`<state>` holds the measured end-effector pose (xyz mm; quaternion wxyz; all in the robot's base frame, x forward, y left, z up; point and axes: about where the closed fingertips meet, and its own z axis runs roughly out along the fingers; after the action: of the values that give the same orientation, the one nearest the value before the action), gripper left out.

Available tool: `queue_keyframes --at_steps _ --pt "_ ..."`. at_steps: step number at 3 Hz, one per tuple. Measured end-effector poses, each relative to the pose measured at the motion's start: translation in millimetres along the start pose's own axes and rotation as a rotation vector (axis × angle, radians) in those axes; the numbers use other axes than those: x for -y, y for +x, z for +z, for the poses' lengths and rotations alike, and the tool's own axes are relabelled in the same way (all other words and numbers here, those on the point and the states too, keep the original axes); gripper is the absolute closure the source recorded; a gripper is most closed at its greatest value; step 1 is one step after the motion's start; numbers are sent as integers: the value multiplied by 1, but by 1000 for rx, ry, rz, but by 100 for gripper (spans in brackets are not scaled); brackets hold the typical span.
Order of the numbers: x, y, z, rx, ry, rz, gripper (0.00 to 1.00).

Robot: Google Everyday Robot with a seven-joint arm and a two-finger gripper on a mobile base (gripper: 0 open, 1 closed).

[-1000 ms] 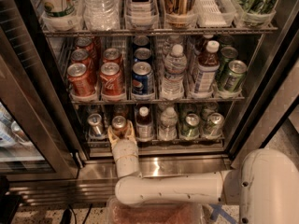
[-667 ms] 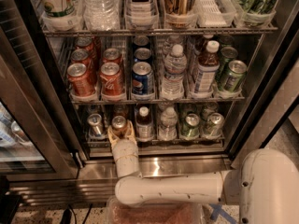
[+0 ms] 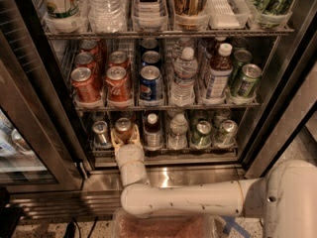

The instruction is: Pick orange can from bottom shelf of fridge

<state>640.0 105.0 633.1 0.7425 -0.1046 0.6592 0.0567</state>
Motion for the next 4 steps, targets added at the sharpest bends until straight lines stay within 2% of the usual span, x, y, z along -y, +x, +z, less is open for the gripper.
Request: queue_keyframes --at_steps 1,2,3,4 --pt "-3 -22 -3 -1 -22 32 100" --pt "-2 -35 -10 -31 -33 24 100" --pt "12 -44 -36 -101 -25 -18 100" --pt "24 -42 -71 -204 -34 -50 100"
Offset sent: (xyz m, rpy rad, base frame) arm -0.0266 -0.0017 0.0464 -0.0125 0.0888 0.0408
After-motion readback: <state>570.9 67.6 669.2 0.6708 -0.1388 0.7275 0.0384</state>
